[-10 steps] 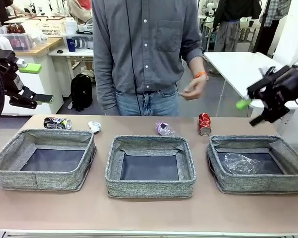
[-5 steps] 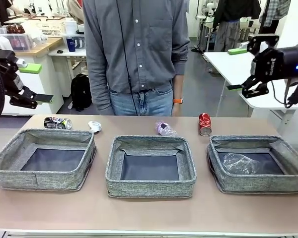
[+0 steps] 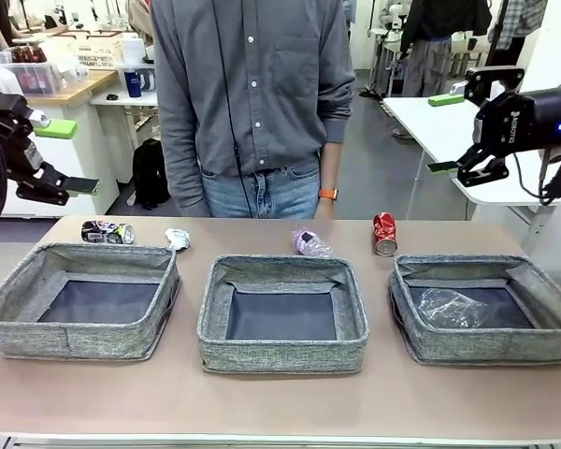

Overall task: Sort the waste into the appropriate baskets.
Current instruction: Place the picked waste into the Fabric basket indicated by the person, then pick up the waste item pointed out by the person.

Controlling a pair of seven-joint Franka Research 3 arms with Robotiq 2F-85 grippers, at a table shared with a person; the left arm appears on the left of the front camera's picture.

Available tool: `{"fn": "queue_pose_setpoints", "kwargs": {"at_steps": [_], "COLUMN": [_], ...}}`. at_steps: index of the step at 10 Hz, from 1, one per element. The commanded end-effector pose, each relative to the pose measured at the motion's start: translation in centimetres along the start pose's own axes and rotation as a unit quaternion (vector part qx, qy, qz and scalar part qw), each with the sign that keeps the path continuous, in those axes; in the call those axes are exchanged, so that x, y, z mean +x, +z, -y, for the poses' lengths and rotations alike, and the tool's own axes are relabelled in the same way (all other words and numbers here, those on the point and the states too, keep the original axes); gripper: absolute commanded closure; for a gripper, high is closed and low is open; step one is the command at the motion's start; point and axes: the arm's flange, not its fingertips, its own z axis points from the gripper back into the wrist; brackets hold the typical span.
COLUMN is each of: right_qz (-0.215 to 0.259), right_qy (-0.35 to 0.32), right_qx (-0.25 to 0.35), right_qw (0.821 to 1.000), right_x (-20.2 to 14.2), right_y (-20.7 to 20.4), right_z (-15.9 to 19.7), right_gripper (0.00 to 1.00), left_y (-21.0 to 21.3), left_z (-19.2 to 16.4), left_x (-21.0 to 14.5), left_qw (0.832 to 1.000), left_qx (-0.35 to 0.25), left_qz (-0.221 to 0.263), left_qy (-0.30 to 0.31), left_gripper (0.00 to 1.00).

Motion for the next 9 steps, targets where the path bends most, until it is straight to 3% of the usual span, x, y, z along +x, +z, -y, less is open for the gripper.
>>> {"fn": "queue_pose_setpoints", "kwargs": {"at_steps": [1, 9], "right_qz": [-0.006, -0.006], "right_qy": [0.010, 0.010], "right_qx": [0.009, 0.009], "right_qw": [1.000, 1.000], "right_x": [0.17, 0.17], "right_y": [-0.15, -0.15], "right_z": [-0.20, -0.20], "right_gripper": [0.00, 0.00], "left_y": [-0.24, -0.24], "left_z": [0.12, 0.12], "left_x": [-0.04, -0.04], "left_qw": [1.000, 1.000], "left_qx": [-0.011, -0.011], "left_qz": [0.004, 0.004], "left_qy": [-0.009, -0.009], "left_gripper": [0.00, 0.00]}}
